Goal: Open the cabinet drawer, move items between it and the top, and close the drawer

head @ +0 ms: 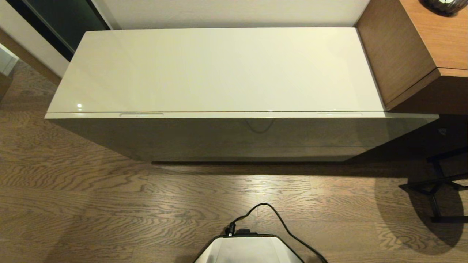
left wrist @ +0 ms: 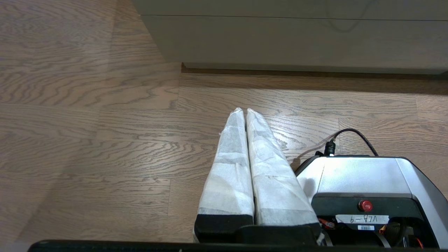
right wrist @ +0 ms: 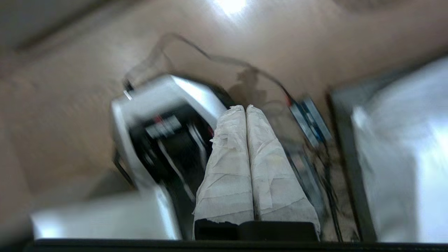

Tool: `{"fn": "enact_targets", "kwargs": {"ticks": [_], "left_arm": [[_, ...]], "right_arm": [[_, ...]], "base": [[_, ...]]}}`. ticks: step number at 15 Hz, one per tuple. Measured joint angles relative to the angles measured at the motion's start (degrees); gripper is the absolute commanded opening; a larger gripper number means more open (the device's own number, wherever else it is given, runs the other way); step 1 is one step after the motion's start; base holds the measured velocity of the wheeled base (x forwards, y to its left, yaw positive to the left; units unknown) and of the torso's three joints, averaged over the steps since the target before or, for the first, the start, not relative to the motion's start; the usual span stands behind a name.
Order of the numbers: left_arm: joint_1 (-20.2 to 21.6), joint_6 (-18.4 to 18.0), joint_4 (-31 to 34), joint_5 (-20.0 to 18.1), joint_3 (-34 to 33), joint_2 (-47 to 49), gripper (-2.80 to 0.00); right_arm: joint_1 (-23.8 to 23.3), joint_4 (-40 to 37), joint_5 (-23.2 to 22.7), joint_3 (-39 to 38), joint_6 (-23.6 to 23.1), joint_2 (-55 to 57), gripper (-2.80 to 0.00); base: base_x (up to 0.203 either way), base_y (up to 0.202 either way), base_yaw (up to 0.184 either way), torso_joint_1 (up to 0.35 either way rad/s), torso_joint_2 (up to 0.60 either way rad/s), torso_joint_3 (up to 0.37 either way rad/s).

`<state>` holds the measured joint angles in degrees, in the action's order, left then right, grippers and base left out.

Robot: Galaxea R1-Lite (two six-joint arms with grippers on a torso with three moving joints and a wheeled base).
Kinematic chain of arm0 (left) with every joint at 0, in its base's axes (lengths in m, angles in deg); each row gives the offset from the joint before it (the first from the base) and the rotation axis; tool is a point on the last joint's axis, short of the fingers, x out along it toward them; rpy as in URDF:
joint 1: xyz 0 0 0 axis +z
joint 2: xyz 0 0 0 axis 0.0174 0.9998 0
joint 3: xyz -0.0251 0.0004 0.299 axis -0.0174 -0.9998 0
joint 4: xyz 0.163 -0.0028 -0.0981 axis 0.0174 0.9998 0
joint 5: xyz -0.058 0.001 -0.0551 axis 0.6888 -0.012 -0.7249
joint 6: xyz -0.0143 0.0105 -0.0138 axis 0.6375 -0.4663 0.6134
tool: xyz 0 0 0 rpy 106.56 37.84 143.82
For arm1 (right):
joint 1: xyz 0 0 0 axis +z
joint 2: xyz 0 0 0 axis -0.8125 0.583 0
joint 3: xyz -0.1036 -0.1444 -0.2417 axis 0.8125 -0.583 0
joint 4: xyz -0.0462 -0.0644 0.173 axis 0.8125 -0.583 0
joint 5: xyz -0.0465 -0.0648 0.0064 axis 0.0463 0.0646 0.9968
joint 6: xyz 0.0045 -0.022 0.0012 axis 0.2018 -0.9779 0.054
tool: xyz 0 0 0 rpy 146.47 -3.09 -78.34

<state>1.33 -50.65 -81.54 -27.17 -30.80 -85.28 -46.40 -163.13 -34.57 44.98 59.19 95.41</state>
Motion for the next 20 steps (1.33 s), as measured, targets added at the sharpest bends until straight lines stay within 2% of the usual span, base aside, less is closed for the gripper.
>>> {"fn": "enact_targets", "kwargs": {"ticks": [1,3,6,8,11,14,17,20], "left_arm": [[0.0,-0.02,0.01,0.0,0.0,0.02,-2.8],[0.0,-0.02,0.01,0.0,0.0,0.0,-2.8],[0.0,0.0,0.0,0.02,0.0,0.0,-2.8],[0.0,-0.02,0.01,0.0,0.0,0.02,-2.8],[0.0,-0.02,0.01,0.0,0.0,0.01,-2.8],[0.0,-0.02,0.01,0.02,0.0,0.0,-2.8],[0.02,-0.01,0.01,0.02,0.0,0.0,-2.8],[0.0,0.0,0.01,0.0,0.0,0.01,-2.8]], "right_arm": [[-1.9,-4.69,-1.19,-0.15,-0.94,-4.34,-2.8],[-5.65,-7.9,-4.09,-4.58,-2.7,-11.66,-2.8],[-8.27,-3.92,-7.29,-15.96,-3.33,-20.12,-2.8],[-9.72,-3.23,-8.34,-21.99,-1.6,-24.42,-2.8],[-10.33,2.04,-6.8,-25.51,-2.91,-27.19,-2.8],[-10.39,11.34,-2.51,-29.25,-8.81,-28.17,-2.8],[-10.41,15.79,-2.63,-31.59,-10.4,-28.43,-2.8],[-10.41,16.46,-4.2,-31.89,-10.46,-28.3,-2.8]], "base": [[0.0,0.0,0.0,0.0,0.0,0.0],[0.0,0.0,0.0,0.0,0.0,0.0],[0.0,0.0,0.0,0.0,0.0,0.0],[0.0,0.0,0.0,0.0,0.0,0.0],[0.0,0.0,0.0,0.0,0.0,0.0],[0.0,0.0,0.0,0.0,0.0,0.0],[0.0,0.0,0.0,0.0,0.0,0.0],[0.0,0.0,0.0,0.0,0.0,0.0]]}}
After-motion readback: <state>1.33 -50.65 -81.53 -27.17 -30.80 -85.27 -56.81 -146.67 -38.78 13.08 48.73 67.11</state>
